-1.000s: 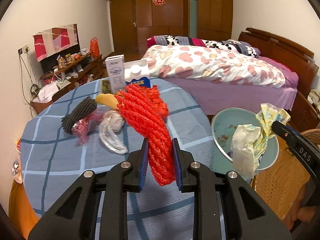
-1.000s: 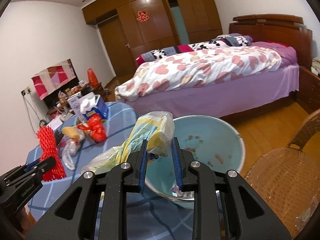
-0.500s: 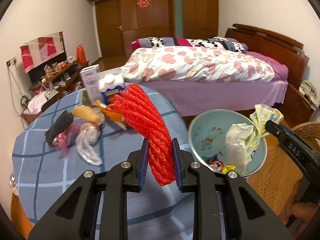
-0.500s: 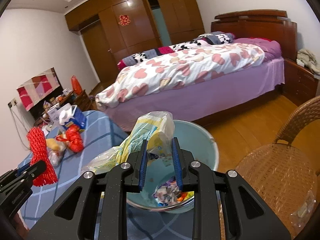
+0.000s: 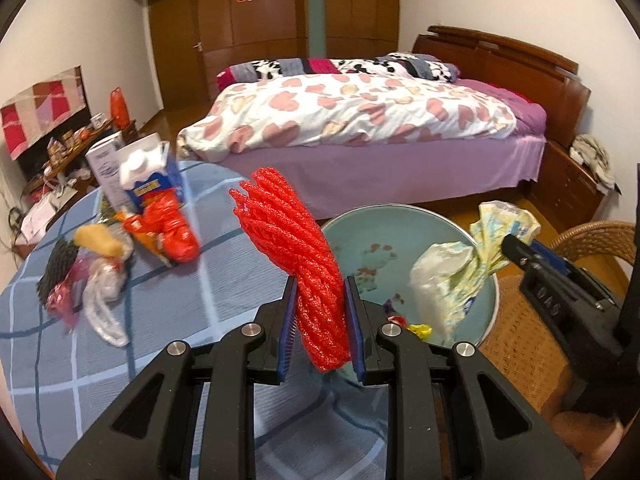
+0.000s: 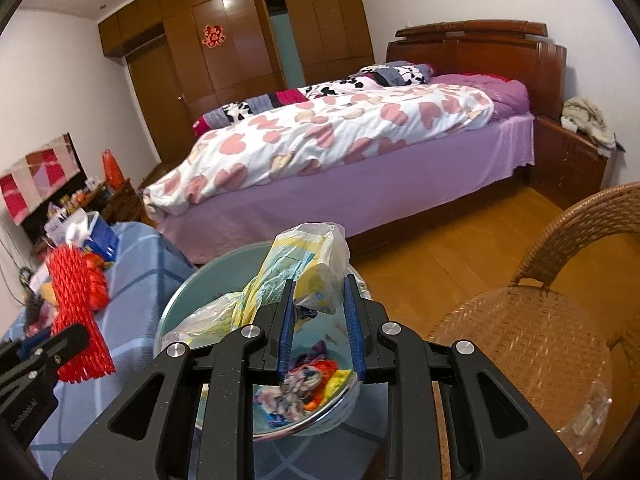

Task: Collect trash
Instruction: 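Carry the red net and clear bag over the blue bucket and open both tools, then move both open tools back over the trash on the table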

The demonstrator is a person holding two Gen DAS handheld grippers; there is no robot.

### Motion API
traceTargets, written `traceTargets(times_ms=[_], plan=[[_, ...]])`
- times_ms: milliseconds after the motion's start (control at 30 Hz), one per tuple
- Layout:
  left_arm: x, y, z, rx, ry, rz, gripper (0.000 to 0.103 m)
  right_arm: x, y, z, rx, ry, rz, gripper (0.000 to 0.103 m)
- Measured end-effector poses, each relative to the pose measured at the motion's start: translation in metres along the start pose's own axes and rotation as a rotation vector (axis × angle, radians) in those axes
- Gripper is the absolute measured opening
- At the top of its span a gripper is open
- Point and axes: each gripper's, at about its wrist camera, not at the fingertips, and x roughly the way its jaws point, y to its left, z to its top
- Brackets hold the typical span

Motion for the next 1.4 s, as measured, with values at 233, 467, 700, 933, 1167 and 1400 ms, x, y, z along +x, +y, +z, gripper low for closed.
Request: traceTargets(times_ms=[233, 467, 700, 933, 1167, 1400], plan=[[0.024, -0.02, 0.005, 0.029, 0.031, -0.03, 0.023, 0.013, -0.003, -0.005, -0.011, 0.039, -0.021, 0.025], [0.044, -0.031, 0.008, 0.054, 0.048, -0.011, 0.023, 0.023, -0.01, -0.005, -0.008, 0.069, -0.05, 0.025], [0.054, -0.034, 0.014, 0.063, 0.051, 0.0, 0.029, 0.032, -0.015, -0.007, 0.012, 0.109, -0.023, 0.037], [0.051, -0.031, 0.013, 0.063, 0.038, 0.018, 0.056, 0.026, -0.019, -0.005, 0.051, 0.091, -0.022, 0.037], [0.043, -0.024, 0.013, 0.04, 0.024, 0.032, 0.073, 0.015, -0.023, -0.002, 0.085, 0.042, -0.018, 0.049], [0.035, -0.016, 0.013, 0.017, 0.011, 0.042, 0.081, 0.011, -0.023, -0.001, 0.088, 0.019, -0.019, 0.053]])
